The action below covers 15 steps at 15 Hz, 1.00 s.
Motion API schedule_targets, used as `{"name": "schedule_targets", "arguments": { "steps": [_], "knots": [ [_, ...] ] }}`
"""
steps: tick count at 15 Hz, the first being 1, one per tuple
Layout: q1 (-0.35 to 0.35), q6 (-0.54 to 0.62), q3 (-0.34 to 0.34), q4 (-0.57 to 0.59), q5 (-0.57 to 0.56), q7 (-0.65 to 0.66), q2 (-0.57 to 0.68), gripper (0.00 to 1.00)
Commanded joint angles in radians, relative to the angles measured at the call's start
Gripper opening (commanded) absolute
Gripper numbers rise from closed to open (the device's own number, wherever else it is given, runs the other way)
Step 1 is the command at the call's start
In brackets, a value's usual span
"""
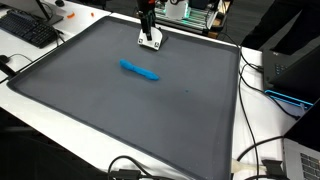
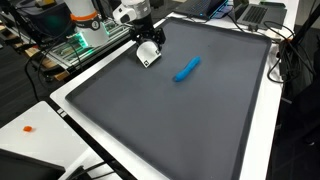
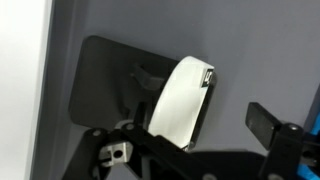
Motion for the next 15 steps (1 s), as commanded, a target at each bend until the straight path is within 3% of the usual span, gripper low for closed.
{"name": "schedule_targets", "arguments": {
  "steps": [1,4,5,6,8,15],
  "knots": [
    [0.012,0.033,-0.007,-0.006,0.015,0.018,0.015,1.0],
    [0.014,0.043,-0.006,-0.006,0.02,0.026,0.017,0.97],
    [0.016,0.047,-0.005,-0.006,0.035,0.023,0.016,0.88],
    [0.016,0.049,-0.005,-0.006,0.034,0.028,0.016,0.74],
    [0.017,0.062,-0.005,-0.006,0.031,0.035,0.017,0.63],
    [0.023,0.096,-0.003,-0.004,0.048,0.053,0.023,0.08]
  ]
}}
